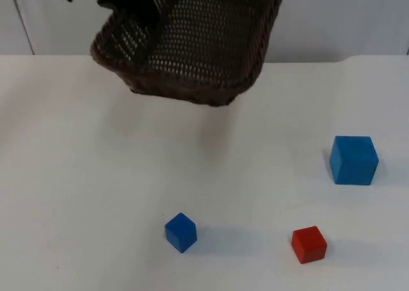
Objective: Pick up the basket with the left hand and place the largest block into the basket with the right hand.
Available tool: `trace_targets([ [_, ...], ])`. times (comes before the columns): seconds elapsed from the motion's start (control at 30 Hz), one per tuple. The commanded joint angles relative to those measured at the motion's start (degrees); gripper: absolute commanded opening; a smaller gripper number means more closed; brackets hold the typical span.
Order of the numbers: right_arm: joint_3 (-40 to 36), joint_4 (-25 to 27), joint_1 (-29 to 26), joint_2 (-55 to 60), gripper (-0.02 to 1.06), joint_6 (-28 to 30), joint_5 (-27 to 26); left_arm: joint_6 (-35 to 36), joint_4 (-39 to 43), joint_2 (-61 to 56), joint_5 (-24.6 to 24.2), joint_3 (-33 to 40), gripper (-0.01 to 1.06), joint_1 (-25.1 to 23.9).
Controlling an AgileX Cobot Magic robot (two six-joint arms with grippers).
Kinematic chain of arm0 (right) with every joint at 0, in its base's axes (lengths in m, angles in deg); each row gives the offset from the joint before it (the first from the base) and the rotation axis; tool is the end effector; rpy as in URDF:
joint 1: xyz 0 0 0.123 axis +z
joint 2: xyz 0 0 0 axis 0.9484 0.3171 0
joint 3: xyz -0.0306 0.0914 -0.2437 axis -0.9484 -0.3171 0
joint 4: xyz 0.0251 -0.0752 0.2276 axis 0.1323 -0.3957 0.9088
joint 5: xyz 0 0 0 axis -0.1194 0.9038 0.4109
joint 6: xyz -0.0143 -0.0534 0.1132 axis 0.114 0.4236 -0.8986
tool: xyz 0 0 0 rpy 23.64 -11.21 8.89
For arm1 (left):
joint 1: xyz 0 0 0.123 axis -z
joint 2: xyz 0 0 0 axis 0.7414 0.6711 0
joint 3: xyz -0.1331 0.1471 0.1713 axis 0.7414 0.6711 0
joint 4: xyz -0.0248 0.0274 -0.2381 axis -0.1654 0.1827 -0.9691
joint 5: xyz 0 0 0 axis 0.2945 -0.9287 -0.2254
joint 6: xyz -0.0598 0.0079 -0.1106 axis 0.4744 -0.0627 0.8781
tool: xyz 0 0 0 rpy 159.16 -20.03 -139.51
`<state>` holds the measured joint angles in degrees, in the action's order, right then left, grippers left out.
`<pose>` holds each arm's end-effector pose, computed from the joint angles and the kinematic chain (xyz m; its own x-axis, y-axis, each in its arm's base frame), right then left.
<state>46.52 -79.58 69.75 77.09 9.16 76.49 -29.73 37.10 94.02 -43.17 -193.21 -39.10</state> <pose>0.0367 -0.0004 0.2600 -0.4617 -0.0408 -0.8861 -0.0005 0.9990 -0.0457 0.4603 -0.1259 0.2076 -0.8978 0.1284 -0.4213 0.3092 0.8649 -0.3955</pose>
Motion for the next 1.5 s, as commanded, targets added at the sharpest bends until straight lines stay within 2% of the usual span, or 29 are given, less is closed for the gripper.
trace_targets([
  [0.0,-0.3,0.0,-0.3,-0.2,1.05,0.2,-0.4,0.6,-2.7,-1.7,-1.0,0.3,0.0,-0.8],
  [0.43,-0.3,0.0,-0.3,-0.2,1.05,0.2,-0.4,0.6,-6.5,-2.9,-6.8,1.4,0.0,-2.2],
  [0.73,-0.3,0.0,-0.3,-0.2,1.05,0.2,-0.4,0.6,-7.9,-3.3,-7.0,2.6,0.0,-2.2],
  [0.8,-0.3,0.0,-0.3,-0.2,1.05,0.2,-0.4,0.5,-8.2,-4.2,-7.0,5.8,0.0,-2.2],
  [0.9,-0.3,0.0,-0.3,-0.2,1.05,0.2,-0.4,-1.3,-8.4,-7.3,-3.2,13.4,0.0,-2.2],
  [0.93,-0.3,0.0,-0.3,-0.2,1.05,0.2,-0.4,-1.3,-8.4,-7.3,-3.2,13.4,0.0,-2.2],
  [1.07,-0.3,0.0,-0.3,-0.2,1.05,0.2,-0.4,-5.4,-11.3,-13.8,3.4,26.6,0.0,-2.2],
  [1.1,-0.3,0.0,-0.3,-0.2,1.05,0.2,-0.4,-5.4,-11.3,-13.8,3.4,26.6,0.0,-2.2],
  [1.27,-0.3,0.0,-0.3,-0.2,1.05,0.2,-0.4,-10.7,-15.8,-20.3,8.4,39.9,0.0,-2.2],
  [1.3,-0.3,0.0,-0.3,-0.2,1.05,0.2,-0.4,-10.7,-15.8,-20.3,8.4,39.9,0.0,-2.2],
  [1.43,-0.3,0.1,-0.3,-0.2,1.05,0.2,-0.4,-12.4,-16.9,-24.2,13.1,49.0,0.0,-2.2],
  [1.47,-0.3,0.1,-0.3,-0.2,1.05,0.2,-0.4,-12.4,-16.9,-24.2,13.1,49.0,0.0,-2.2],
])
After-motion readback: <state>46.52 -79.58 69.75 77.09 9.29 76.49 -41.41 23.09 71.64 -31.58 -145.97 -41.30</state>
